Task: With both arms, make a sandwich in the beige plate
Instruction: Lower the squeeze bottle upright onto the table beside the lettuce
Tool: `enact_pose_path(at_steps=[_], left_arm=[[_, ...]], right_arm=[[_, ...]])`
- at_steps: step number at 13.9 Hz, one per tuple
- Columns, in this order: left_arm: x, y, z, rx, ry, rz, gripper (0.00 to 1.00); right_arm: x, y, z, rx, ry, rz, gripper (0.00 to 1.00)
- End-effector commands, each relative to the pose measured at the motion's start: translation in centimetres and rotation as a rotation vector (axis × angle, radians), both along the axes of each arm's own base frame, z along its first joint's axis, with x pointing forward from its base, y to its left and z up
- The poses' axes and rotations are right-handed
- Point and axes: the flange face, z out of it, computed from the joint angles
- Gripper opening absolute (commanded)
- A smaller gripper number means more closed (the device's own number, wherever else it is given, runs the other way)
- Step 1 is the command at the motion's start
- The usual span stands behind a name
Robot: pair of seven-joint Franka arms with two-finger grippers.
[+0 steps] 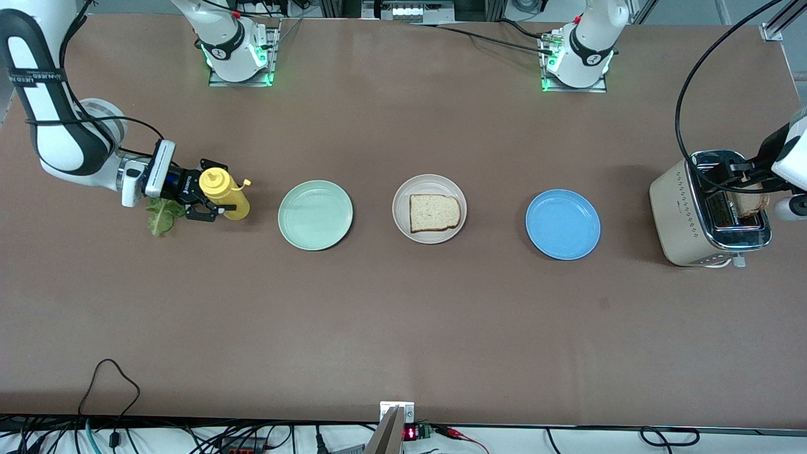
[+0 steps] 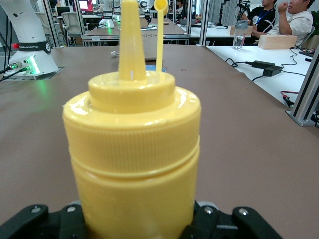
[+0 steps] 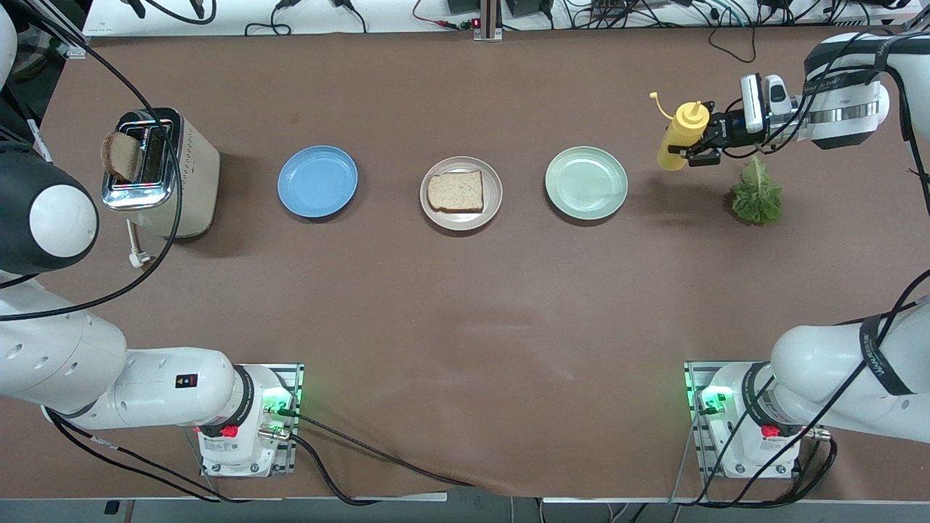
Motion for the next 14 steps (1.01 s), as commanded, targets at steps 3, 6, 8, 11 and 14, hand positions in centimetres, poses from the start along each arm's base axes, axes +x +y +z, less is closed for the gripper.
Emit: enact_pose_path(at_steps=[3,6,8,11,14], left_arm=[[-0.5,0.0,0.3,-0.121,-0.005,0.01,1.0],[-0.6,0.6,0.1,-0.132,-0.005,0.021,1.0],[-2.2,0.3,-0.7,-0.114,-0.085,0.014,1.0],[-3.0,0.1,-0.8,-0.109,-0.107,0.014,1.0],[-2.4,-0.2,-0.9,-0.11,-0.108,0.009,1.0]], right_arm=[[-0.1,-0.8,-3.3,0.064,-0.016,0.003,0.0],[-0.5,-1.1,-5.2,0.075,0.008,-0.007,0.0],[-0.4,-2.1,-6.2,0.081,-0.007,-0.013,0.0],[-0.8,-3.5,-7.5,0.089,-0.01,-0.027,0.0],[-1.3,-4.4,-8.4,0.091,0.005,-0.033,0.0]])
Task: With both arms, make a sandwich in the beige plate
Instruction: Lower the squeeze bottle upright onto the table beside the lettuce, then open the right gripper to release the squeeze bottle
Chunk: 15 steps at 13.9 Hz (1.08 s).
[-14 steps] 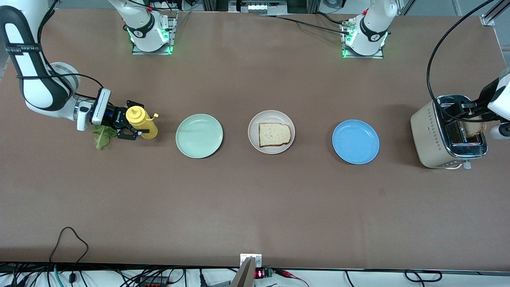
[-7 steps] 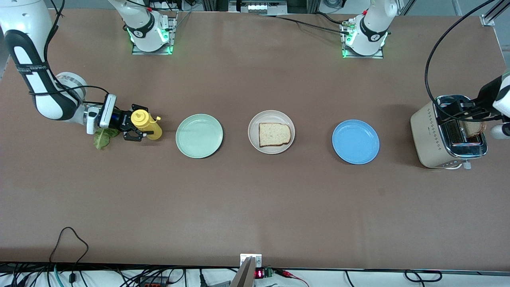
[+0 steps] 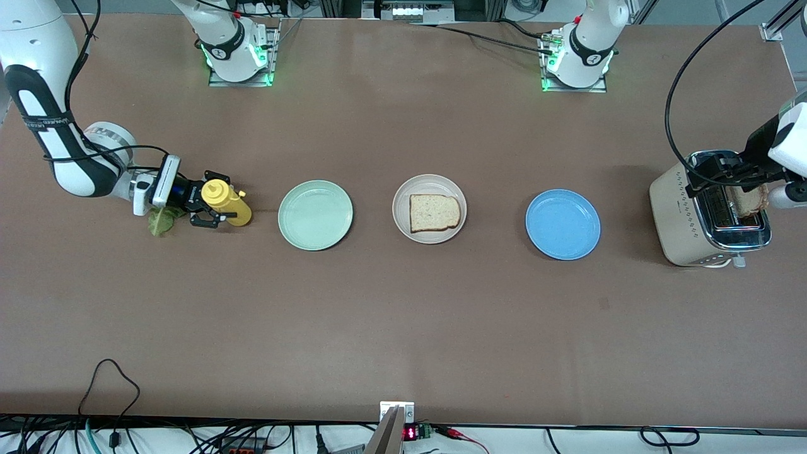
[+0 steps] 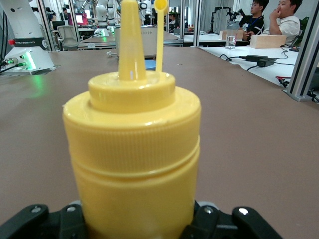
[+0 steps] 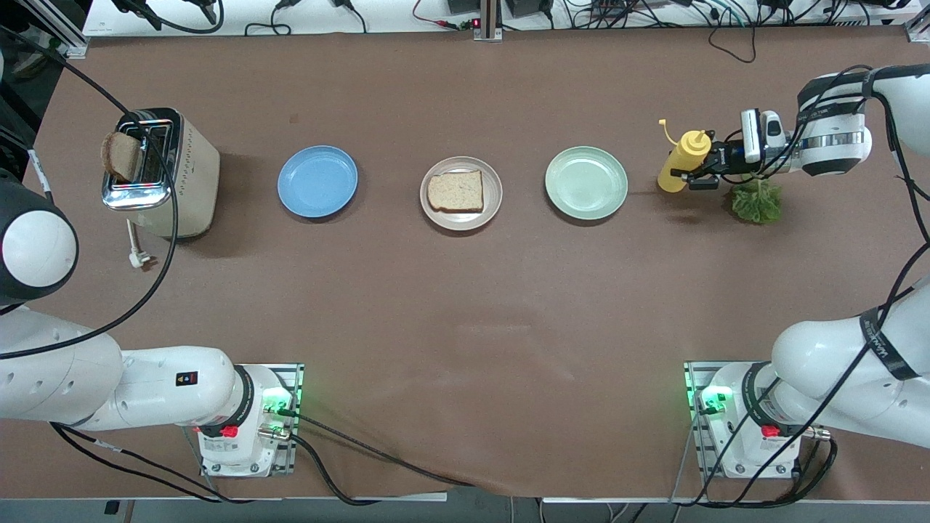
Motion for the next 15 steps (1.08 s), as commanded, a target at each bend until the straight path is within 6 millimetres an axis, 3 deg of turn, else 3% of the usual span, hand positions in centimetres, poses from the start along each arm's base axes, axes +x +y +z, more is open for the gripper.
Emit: enact_pose_path(at_steps=[1,4,5,7,8,15], left_arm=[[-0.29,-0.2,0.18,-0.005,-0.015,-0.01,1.0],[-0.25,-0.19,0.09,-0.004,-0.014,-0.01,1.0],[-0.25,-0.17,0.09,-0.002,-0.014,-0.01,1.0],[-0.25,0.05,0.09,0.023,-0.014,-0.023,1.0],[-0.33,0.05,0.2,0.035,-0.015,-0.044,1.0],[-0.37,0.44,-0.69,0.051,0.004,-0.087,1.0]], right_arm=[[-0.05,-0.64,-0.55,0.034,-0.004,0.003,0.0],[0.09,-0.73,-0.66,0.037,-0.003,-0.001,0.05],[0.11,-0.77,-0.67,0.036,-0.002,-0.004,0.19],[0.12,-0.71,-0.68,0.034,-0.001,-0.004,0.56],[0.06,-0.69,-0.72,0.035,0.002,-0.004,0.62],[0.01,-0.77,-0.76,0.041,0.006,-0.008,0.68]])
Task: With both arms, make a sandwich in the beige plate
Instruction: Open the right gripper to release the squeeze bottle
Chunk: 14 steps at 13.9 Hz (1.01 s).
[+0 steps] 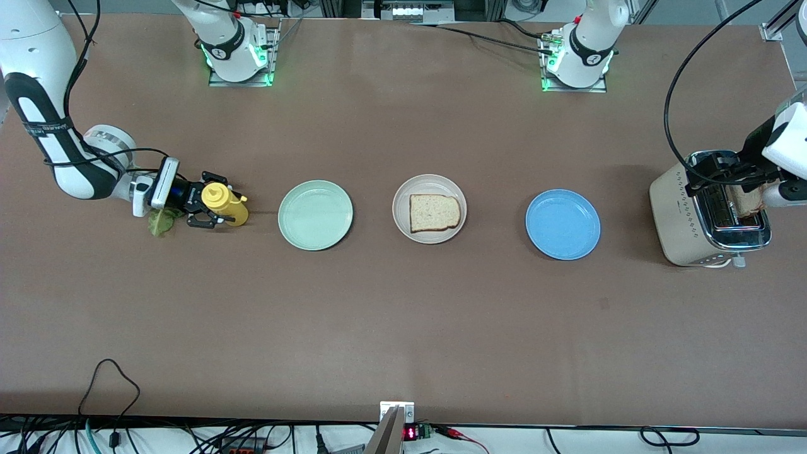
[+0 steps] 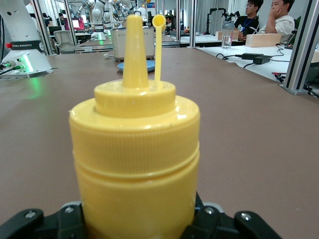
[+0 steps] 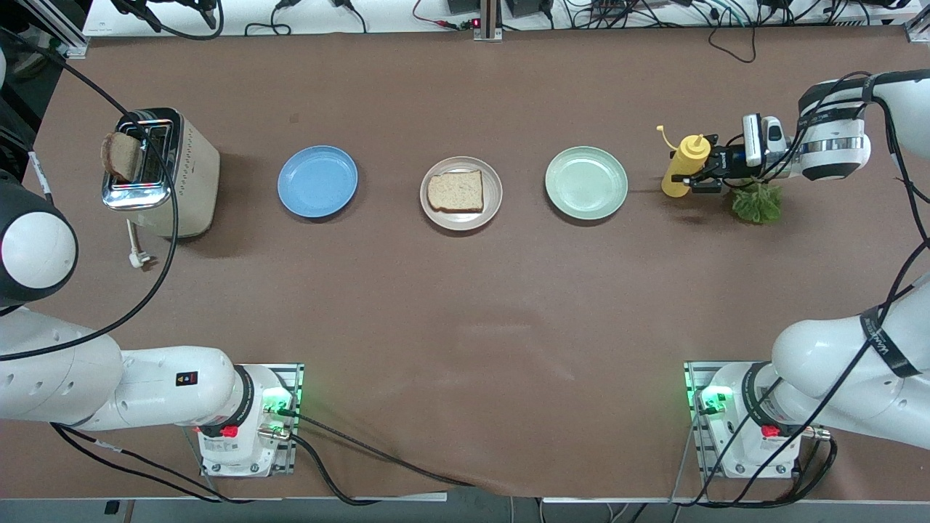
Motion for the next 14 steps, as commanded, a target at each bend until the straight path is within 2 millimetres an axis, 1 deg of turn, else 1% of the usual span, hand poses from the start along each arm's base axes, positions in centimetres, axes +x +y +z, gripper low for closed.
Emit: enact_pose_path(at_steps=[1,2,3,6,11,13,14], left_arm=[[-0.4,0.3,0.1,0.035,-0.007,-0.042,1.0],[-0.4,0.3,0.1,0.035,-0.007,-0.043,1.0],[-0.4,0.2,0.1,0.035,-0.007,-0.043,1.0],[-0.4,0.1,0.2,0.035,-0.007,-0.045,1.0],[-0.4,0.1,0.2,0.036,-0.007,-0.045,1.0],[-0.4,0.1,0.2,0.036,-0.007,-0.045,1.0],[-0.4,0.1,0.2,0.036,-0.005,-0.045,1.0]], right_arm=[[0.2,-0.5,0.3,0.026,-0.011,0.002,0.72],[0.1,-0.7,0.2,0.028,-0.009,-0.004,0.76],[0.0,-1.0,0.1,0.029,-0.003,-0.011,0.86],[-0.2,-2.1,0.1,0.025,-0.012,-0.023,1.0],[-0.6,-3.5,0.0,0.017,-0.011,-0.033,1.0],[-1.0,-4.9,0.2,0.0,-0.014,-0.032,1.0],[-1.4,-6.1,0.2,-0.013,-0.012,-0.031,1.0]])
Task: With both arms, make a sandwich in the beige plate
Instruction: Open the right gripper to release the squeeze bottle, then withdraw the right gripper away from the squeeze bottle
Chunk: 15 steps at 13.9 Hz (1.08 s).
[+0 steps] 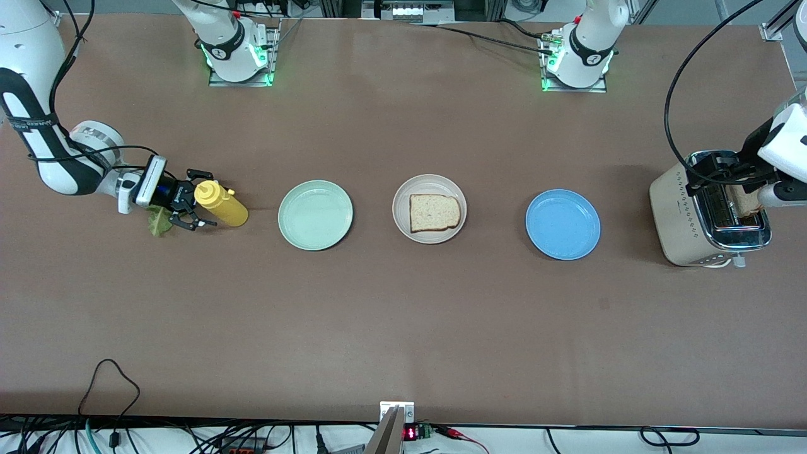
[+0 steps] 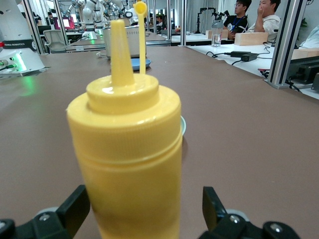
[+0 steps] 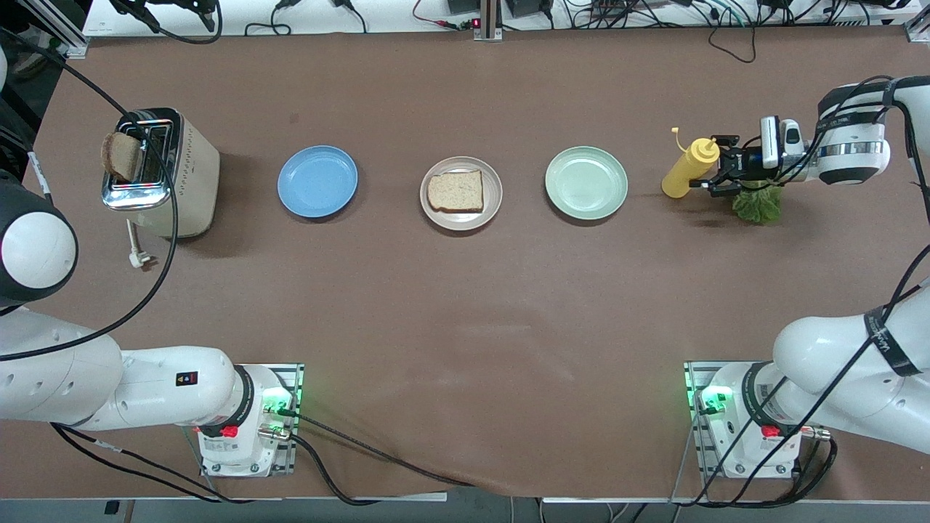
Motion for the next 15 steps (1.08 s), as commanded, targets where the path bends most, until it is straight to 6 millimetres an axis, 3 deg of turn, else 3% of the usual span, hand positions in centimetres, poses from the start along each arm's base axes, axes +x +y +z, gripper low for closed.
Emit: enact_pose_path(at_steps=[1,4,7,12,15], left_arm=[[-0.4,0.0,0.3,0.022,-0.008,-0.025,1.0],[-0.4,-0.1,0.3,0.022,-0.007,-0.026,1.0],[-0.4,-0.3,0.3,0.022,-0.005,-0.028,1.0],[-0.5,-0.7,0.4,0.02,-0.007,-0.035,1.0],[-0.5,-0.7,0.4,0.021,-0.007,-0.035,1.0]], right_arm=[[-1.0,-3.4,0.3,-0.014,-0.009,0.007,1.0],[-2.6,-6.6,0.1,-0.042,-0.002,0.009,1.0],[-3.4,-8.4,0.7,-0.053,-0.003,0.016,1.0],[-2.5,-11.0,6.1,-0.137,0.101,-0.04,1.0],[-1.5,-13.2,10.9,-0.248,0.245,-0.102,1.0]])
